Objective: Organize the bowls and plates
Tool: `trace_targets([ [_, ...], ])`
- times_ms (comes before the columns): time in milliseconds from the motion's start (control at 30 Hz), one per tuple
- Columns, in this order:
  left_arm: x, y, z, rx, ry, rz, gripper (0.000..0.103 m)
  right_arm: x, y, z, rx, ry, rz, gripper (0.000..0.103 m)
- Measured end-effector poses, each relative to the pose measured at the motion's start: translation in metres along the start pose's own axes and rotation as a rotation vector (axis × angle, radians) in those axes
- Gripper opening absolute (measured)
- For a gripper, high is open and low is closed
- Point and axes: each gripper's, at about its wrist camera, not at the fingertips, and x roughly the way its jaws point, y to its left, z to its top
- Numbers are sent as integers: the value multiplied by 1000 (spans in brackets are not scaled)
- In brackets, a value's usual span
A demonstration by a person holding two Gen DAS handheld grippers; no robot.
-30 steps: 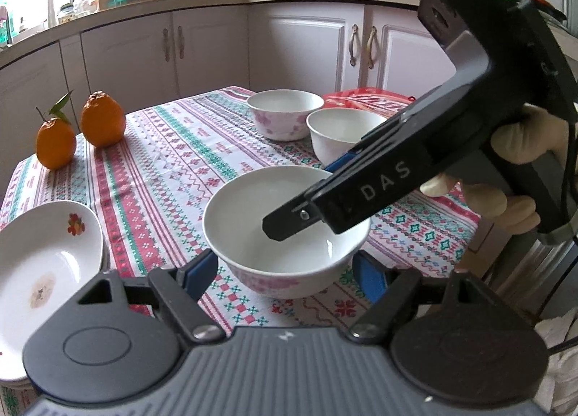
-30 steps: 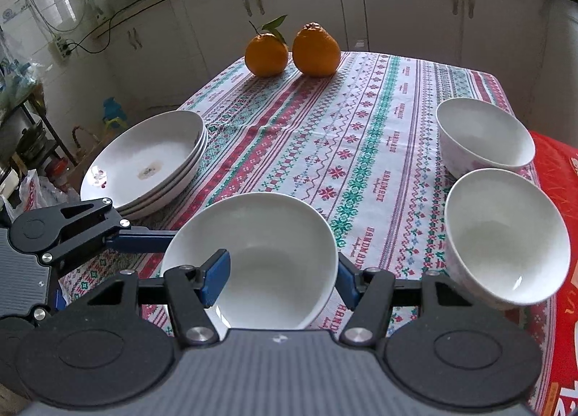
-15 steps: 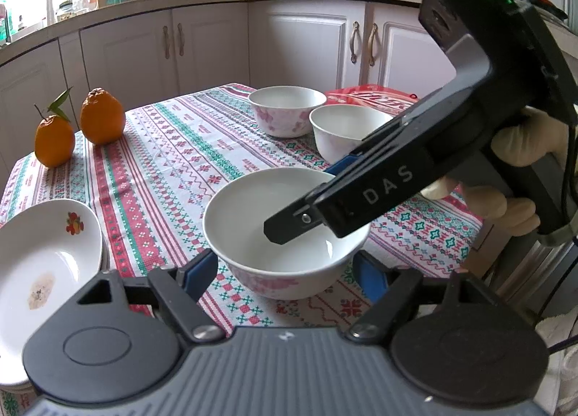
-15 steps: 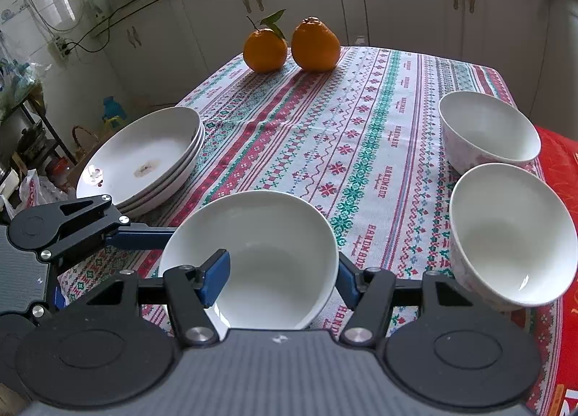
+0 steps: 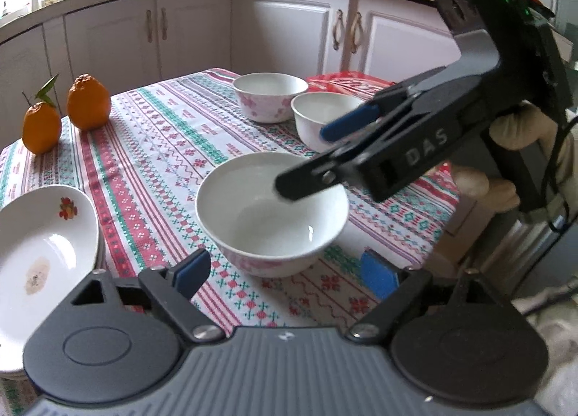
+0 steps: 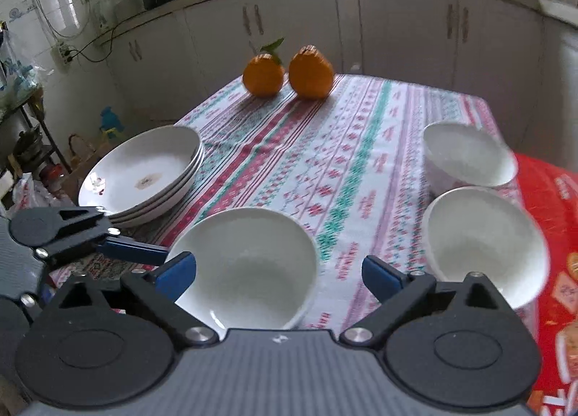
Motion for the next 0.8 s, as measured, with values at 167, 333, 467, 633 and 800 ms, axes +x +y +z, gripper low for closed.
trace_targets([
  [167, -17, -4, 24, 48, -10, -22, 92, -36, -13, -8, -17, -88, -91, 103],
  [333, -9, -15, 61, 128, -23, -10, 94, -52, -36, -23, -62, -130, -224, 103],
  [467, 18, -27, 93, 184, -28, -36, 94, -50, -62, -35, -16, -117, -250, 103],
  [633, 66, -30, 124, 189, 9, -53, 93, -39, -87, -43, 23, -97, -264, 103],
  [800, 108, -23, 144, 131, 65, -68, 91, -25, -99, -45, 7, -65, -254, 103],
])
